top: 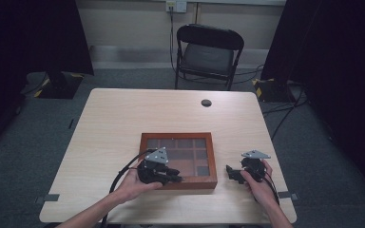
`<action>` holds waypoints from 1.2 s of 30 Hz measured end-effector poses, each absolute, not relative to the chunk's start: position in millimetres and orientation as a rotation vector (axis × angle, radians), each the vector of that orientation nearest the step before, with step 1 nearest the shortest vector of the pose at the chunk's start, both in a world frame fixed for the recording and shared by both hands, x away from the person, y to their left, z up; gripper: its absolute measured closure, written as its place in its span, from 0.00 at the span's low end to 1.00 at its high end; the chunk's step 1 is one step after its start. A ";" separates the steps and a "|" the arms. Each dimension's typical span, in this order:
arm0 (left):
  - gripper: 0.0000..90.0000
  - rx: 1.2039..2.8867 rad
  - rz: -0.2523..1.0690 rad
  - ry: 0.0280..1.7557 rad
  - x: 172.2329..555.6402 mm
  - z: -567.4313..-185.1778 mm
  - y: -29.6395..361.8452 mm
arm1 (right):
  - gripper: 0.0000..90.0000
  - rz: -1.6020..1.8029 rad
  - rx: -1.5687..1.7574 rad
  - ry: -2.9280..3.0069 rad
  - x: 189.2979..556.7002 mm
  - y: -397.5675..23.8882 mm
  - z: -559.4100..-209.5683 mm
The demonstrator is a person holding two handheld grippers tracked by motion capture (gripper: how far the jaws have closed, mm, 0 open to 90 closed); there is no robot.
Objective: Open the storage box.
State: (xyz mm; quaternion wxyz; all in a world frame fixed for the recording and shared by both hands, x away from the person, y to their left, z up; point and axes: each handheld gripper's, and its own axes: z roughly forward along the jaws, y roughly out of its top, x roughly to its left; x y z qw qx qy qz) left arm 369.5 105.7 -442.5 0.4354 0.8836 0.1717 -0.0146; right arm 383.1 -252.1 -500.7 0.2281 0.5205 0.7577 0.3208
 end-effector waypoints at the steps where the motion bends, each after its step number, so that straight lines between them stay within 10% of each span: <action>1: 0.82 2.207 -0.046 0.425 370.6 -441.8 105.7 | 0.07 0.883 1.433 2.087 383.1 -252.1 -500.7; 36: 0.83 2.231 -0.087 0.416 375.3 -413.8 112.9 | 0.07 0.886 1.432 2.088 383.4 -252.2 -500.6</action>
